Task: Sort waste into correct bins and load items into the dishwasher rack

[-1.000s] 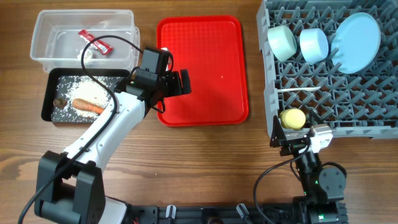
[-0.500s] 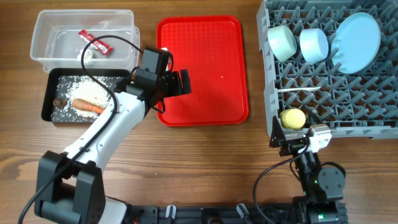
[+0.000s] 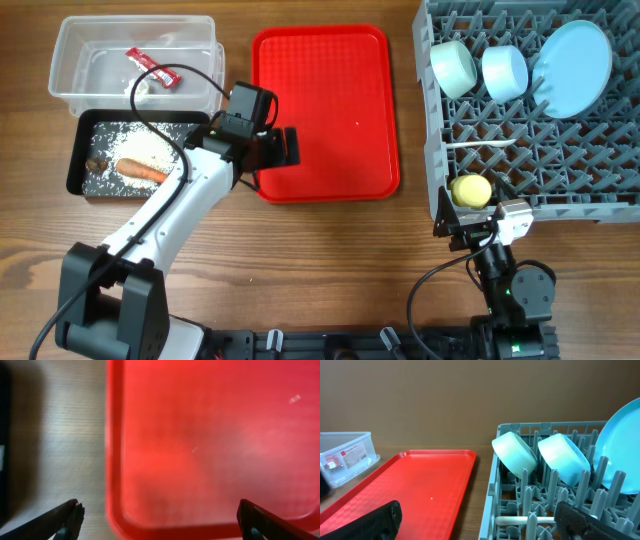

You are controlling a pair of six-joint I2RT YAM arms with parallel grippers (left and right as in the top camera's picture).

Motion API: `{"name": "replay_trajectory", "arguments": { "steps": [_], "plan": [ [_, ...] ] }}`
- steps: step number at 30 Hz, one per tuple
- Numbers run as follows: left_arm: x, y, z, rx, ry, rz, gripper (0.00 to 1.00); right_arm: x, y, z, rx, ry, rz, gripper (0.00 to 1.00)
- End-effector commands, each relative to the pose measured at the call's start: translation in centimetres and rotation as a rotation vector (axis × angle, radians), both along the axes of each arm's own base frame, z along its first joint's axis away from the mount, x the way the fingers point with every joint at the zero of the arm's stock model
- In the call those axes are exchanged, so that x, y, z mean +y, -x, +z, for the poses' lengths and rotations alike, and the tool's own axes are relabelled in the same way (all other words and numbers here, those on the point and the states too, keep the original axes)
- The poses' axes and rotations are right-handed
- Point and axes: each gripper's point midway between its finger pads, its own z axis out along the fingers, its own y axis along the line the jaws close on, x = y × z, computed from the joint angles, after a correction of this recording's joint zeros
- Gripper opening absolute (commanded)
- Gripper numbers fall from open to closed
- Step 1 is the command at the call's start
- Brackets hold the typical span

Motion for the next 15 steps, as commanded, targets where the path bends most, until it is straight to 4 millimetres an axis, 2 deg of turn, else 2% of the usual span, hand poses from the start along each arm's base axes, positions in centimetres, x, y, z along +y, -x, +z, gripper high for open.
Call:
{"name": "replay_trajectory", "arguments": {
  "steps": [1,5,9,11,12,15],
  "plan": [
    [1.4,0.2,1.6,-0.051,-0.077,0.002,1.00,-0.1,0.1,0.2,-0.013,0.001,-0.003,0.99],
    [1.7,-0.2,5.1,-0.160,-0.066,-0.020,1.00,-0.1,0.1,0.2,-0.013,0.001,-0.003,1.00],
    [1.9,-0.9,10.5,-0.384,-0.054,-0.091,1.00,-0.1,0.1,0.2,-0.013,0.001,-0.003,1.00],
    [2.9,-0.6,13.2,-0.496,-0.033,-0.066,1.00,-0.1,0.1,0.2,-0.013,0.001,-0.003,1.00],
    [4.3,0.2,15.1,-0.575,-0.014,-0.030,1.00,-0.1,0.1,0.2,-0.013,0.001,-0.003,1.00],
    [6.9,2.2,17.3,-0.686,0.016,0.031,1.00,-0.1,0.1,0.2,-0.013,0.001,-0.003,1.00]
  ]
}}
